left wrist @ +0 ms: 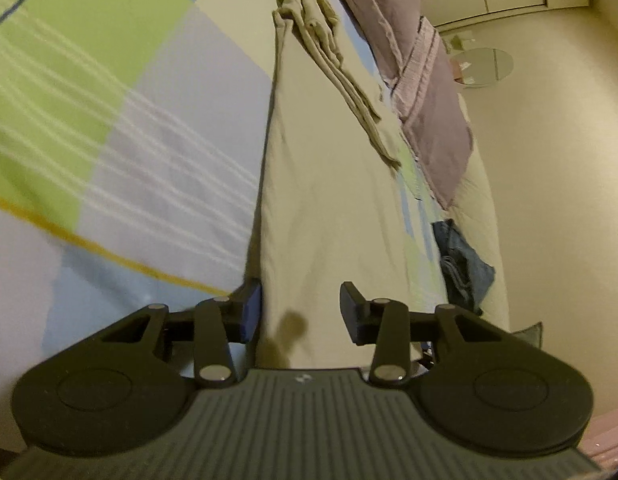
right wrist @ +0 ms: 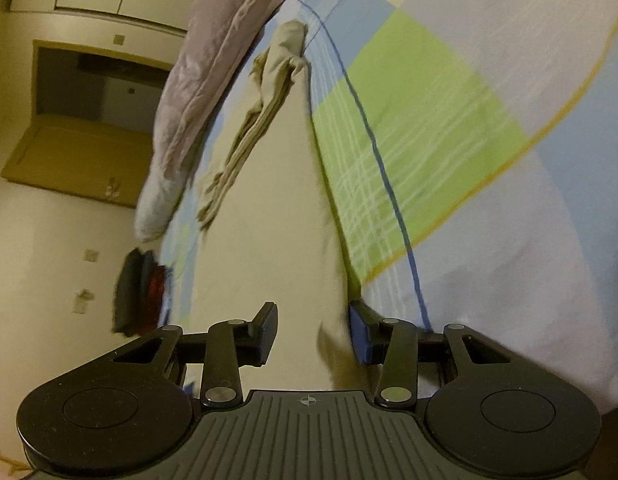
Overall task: Fold clothes
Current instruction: 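Grasp the folded shirt edge with both grippers and lift it to fold again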
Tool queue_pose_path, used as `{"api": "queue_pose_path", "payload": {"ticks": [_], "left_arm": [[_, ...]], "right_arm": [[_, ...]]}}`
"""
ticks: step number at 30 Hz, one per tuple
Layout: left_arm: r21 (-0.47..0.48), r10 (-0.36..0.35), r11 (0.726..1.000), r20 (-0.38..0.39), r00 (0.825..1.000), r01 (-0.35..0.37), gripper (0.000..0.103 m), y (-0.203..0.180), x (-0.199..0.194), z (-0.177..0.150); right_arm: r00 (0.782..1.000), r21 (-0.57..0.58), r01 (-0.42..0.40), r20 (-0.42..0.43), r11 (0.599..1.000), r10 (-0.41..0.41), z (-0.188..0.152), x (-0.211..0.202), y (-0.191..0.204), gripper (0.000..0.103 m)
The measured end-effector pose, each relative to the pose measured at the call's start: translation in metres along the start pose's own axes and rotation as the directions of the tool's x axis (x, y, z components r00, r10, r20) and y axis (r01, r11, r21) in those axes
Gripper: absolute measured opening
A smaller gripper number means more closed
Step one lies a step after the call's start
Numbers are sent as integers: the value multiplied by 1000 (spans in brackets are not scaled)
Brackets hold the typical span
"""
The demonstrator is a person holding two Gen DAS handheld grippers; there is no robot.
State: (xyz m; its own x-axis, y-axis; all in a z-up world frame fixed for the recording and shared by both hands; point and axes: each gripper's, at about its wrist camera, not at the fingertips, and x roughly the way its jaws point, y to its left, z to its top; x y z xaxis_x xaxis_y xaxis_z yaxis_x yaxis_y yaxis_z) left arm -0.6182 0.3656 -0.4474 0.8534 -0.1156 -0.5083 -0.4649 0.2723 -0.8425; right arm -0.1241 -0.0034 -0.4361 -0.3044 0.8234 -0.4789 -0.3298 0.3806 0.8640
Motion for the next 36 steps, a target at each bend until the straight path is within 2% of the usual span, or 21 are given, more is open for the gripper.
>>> {"api": "queue_pose_path", "payload": {"ticks": [4, 6, 7, 10, 11, 13, 15, 17, 20, 24, 27, 30, 36], "left_arm": [[-83, -57, 995, -1, 998, 56, 37, 2, 8, 4], [-95, -69, 993, -10, 998, 68, 34, -1, 15, 7], [-73, -49, 996, -19, 999, 47, 33, -5, 19, 7], [-27, -2, 1000, -38, 999, 1, 12, -4, 18, 1], [-34, 5, 999, -41, 999, -6, 2, -1, 17, -2], [-22, 13, 1000, -10, 1000, -13, 1, 2, 11, -6], [17, 38, 999, 29, 999, -38, 1, -2, 4, -8], [59, 31, 998, 65, 997, -35, 1, -12, -5, -9], [106, 10, 994, 103, 995, -20, 1, -29, -23, -9], [121, -22, 993, 139, 990, 5, 1, -38, -49, -21], [127, -48, 992, 161, 986, 28, 1, -43, -68, -33], [116, -69, 992, 168, 983, 50, 1, -39, -89, -63], [43, -112, 993, 195, 974, 106, 1, -22, -135, -140]], "right_arm": [[999, 35, -35, 5, 999, 35, 6, 6, -4, 40], [999, 35, -49, 6, 998, 48, 12, 11, -3, 38], [999, 38, -51, -1, 998, 51, 13, 14, -2, 35], [999, 26, -37, -37, 999, 38, 13, 18, -1, 24], [998, 19, -29, -50, 999, 30, 12, 19, -1, 16], [998, 12, 0, -66, 1000, 1, 7, 19, -2, 3], [999, -9, 5, -41, 1000, -6, 5, 15, 1, 3], [1000, -28, 3, -15, 1000, -3, 3, 10, 5, 2], [998, -53, -49, 29, 997, 51, 2, -6, 20, 2], [992, -74, -96, 77, 993, 102, -3, -29, 40, 2], [990, -103, -111, 79, 988, 119, -20, -45, 52, 2], [990, -111, -109, 79, 988, 118, -46, -61, 58, 2], [982, -69, -145, 108, 987, 152, -119, -105, 51, 2]]}}
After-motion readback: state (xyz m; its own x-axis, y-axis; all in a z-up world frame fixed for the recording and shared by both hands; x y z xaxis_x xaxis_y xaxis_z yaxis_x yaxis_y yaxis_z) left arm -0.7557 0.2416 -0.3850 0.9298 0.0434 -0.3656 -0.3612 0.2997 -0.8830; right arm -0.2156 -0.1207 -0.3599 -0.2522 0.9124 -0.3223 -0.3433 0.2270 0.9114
